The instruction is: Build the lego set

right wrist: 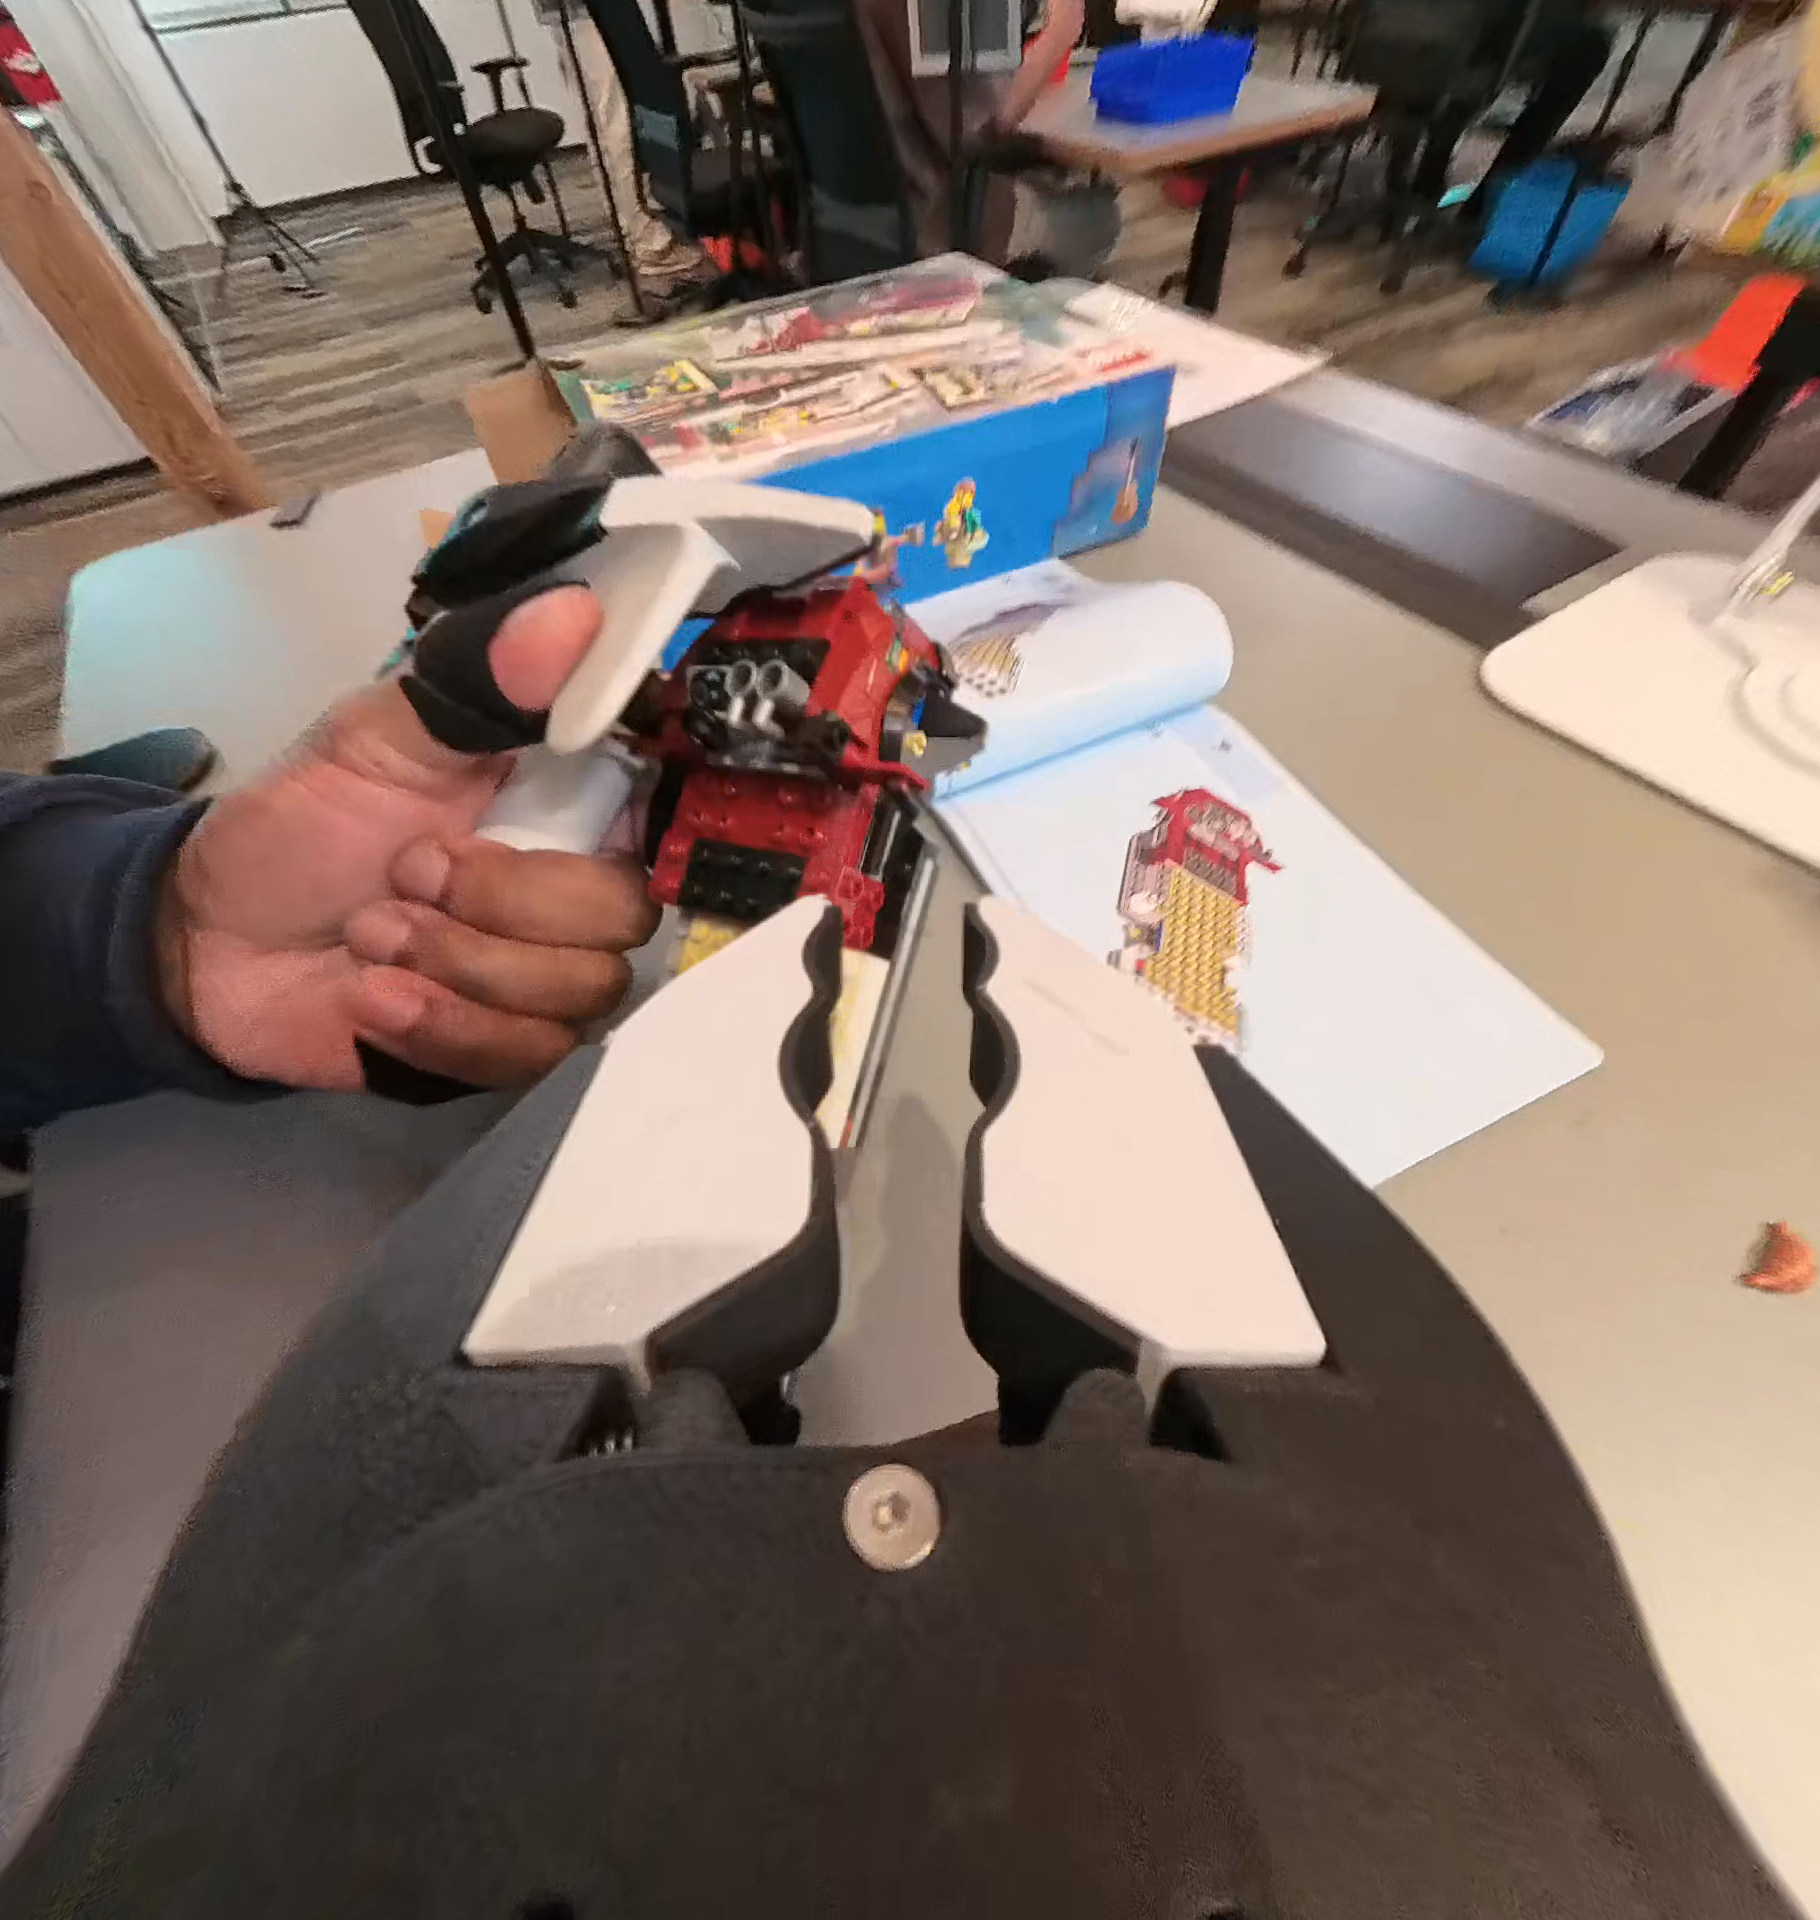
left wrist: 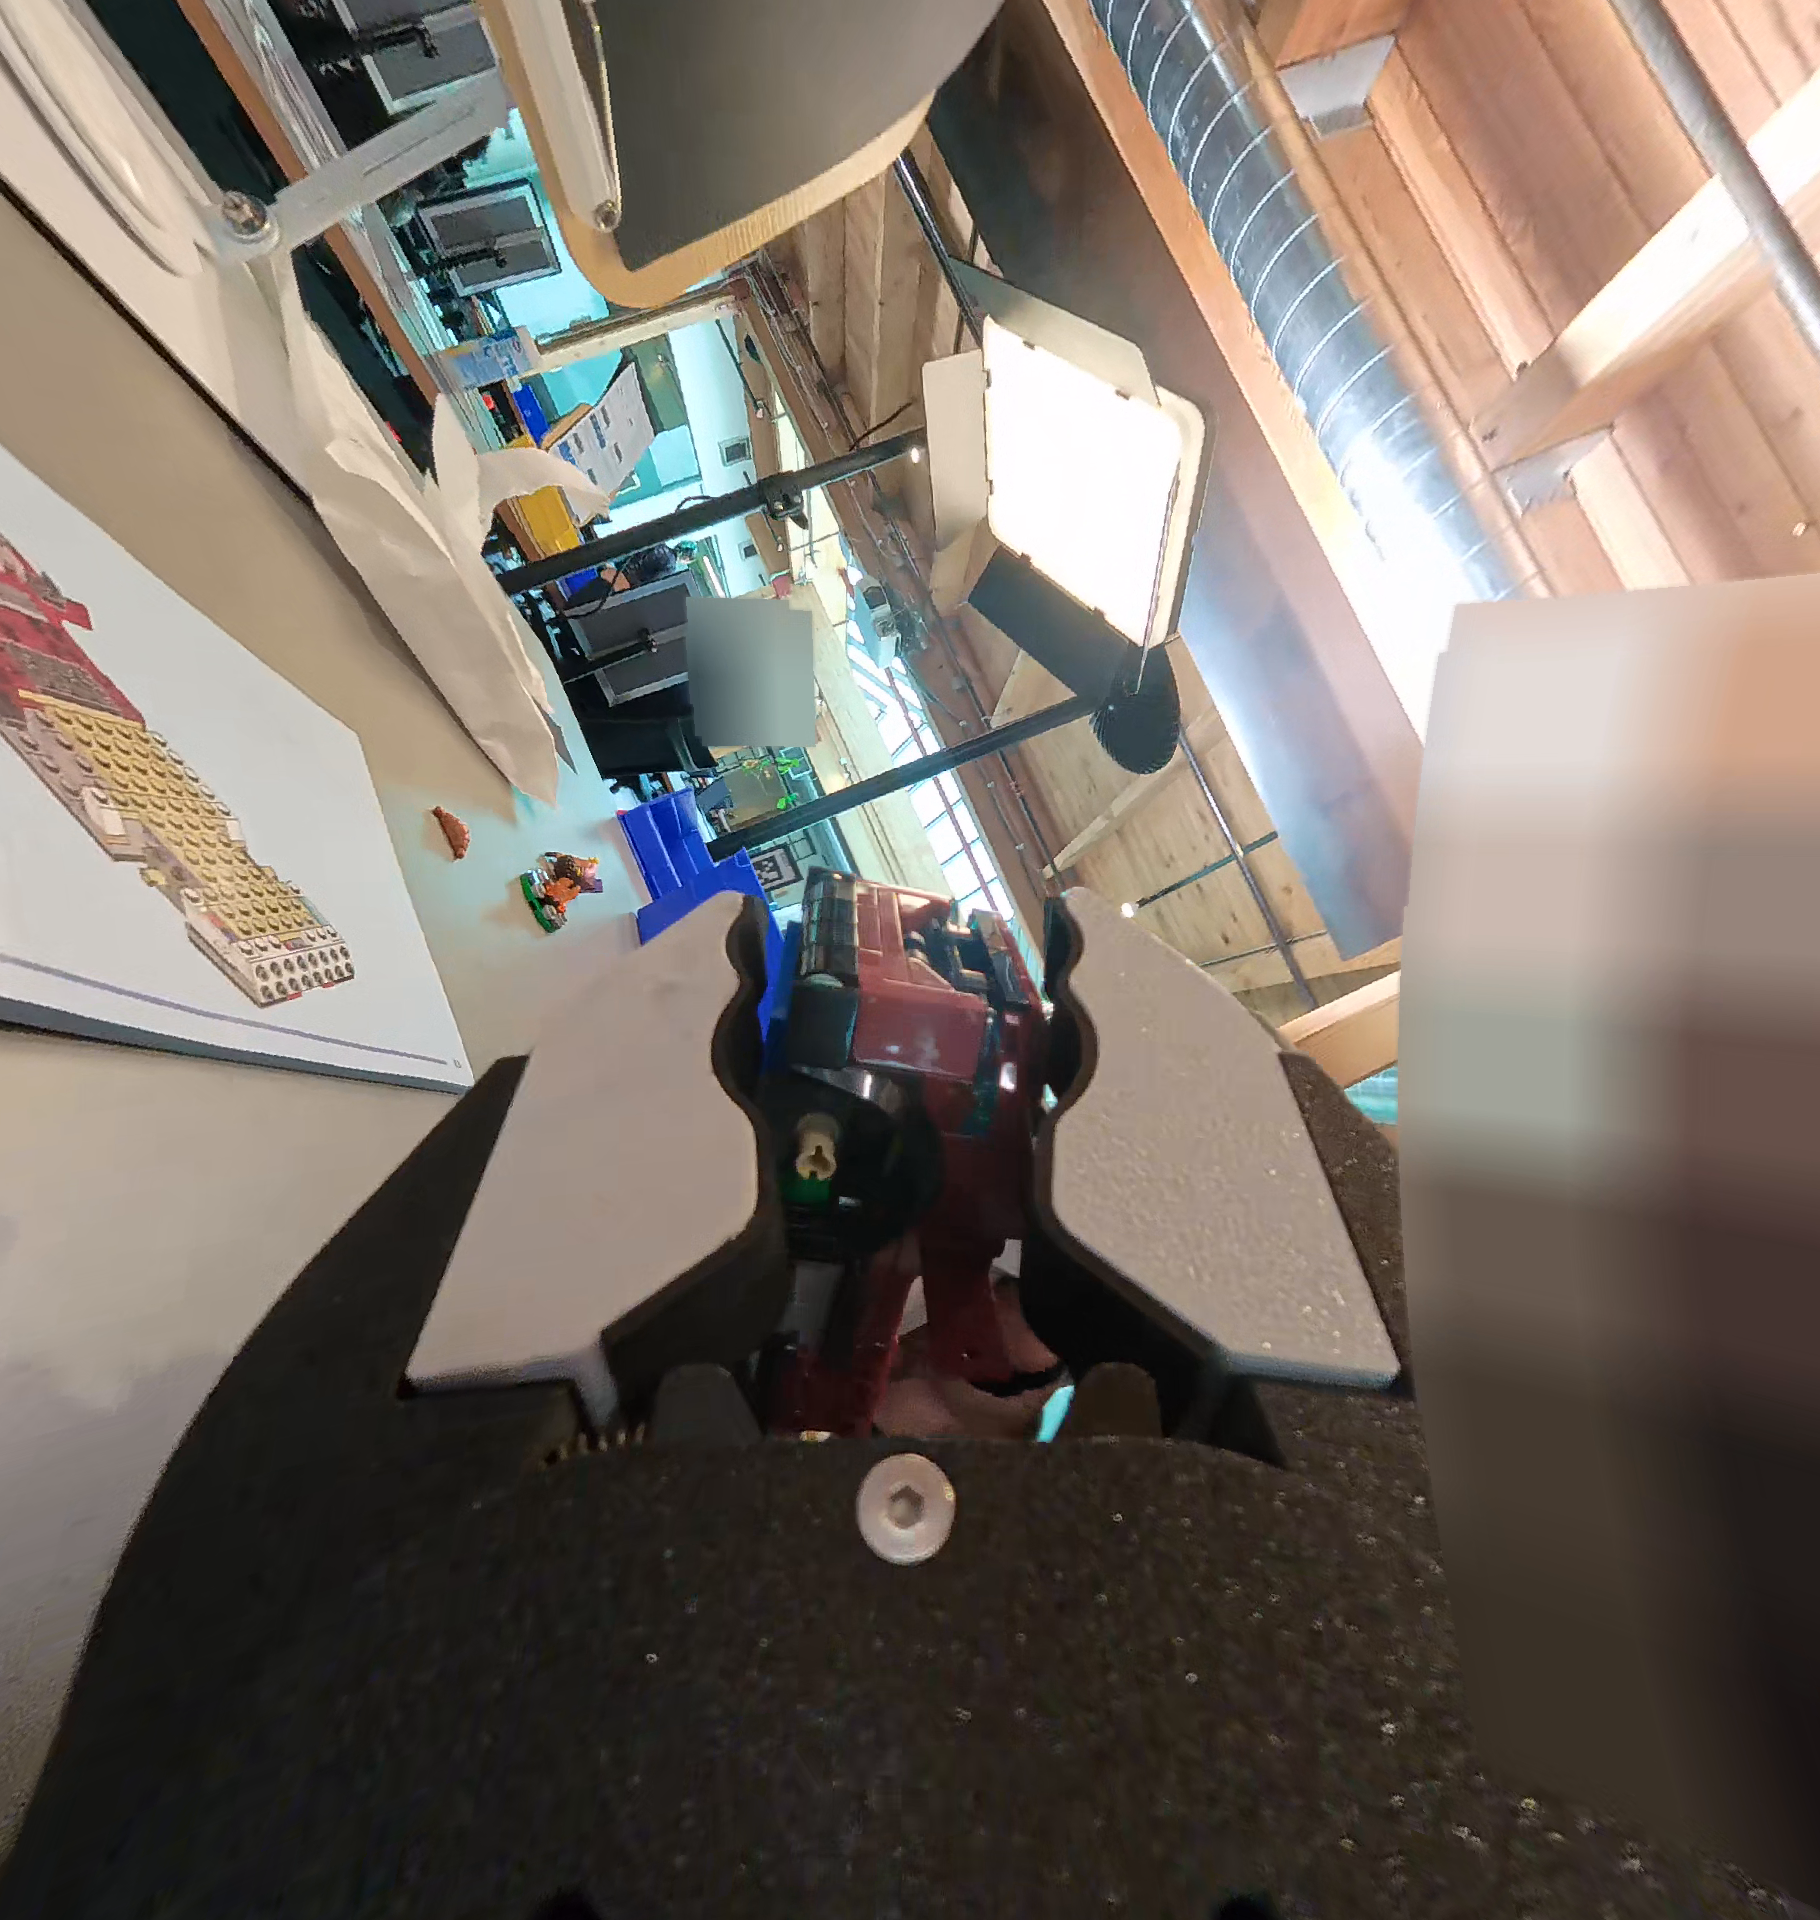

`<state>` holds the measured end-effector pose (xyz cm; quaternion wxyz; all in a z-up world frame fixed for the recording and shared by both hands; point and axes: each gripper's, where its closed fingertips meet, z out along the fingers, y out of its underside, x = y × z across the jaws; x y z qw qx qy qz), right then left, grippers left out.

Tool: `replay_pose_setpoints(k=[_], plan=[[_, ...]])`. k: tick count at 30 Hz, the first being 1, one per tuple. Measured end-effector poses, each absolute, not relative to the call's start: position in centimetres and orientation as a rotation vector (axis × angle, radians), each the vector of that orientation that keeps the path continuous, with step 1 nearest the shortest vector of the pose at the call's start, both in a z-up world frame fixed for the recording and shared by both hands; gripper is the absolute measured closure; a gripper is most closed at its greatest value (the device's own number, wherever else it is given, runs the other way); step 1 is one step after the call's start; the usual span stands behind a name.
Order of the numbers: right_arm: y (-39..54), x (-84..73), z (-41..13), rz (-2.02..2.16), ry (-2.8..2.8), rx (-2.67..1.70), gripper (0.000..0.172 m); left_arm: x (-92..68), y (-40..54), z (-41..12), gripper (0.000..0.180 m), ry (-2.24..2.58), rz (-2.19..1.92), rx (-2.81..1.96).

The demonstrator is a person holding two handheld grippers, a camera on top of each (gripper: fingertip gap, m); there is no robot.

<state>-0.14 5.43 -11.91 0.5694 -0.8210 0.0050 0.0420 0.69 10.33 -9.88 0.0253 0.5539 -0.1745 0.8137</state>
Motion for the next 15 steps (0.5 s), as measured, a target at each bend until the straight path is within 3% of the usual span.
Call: replay_pose_setpoints(k=[7,15], plan=[[5.0,-0.8,-13.8,0.322,0.01,-2.004,0.143,1.0,10.3,-10.7,0.128,-0.437,2.413,1.628],[3.3,0.0,-15.5,0.209,-0.068,-2.127,0.143,1.8,7.8,-13.2,0.128,-0.692,2.222,1.79]])
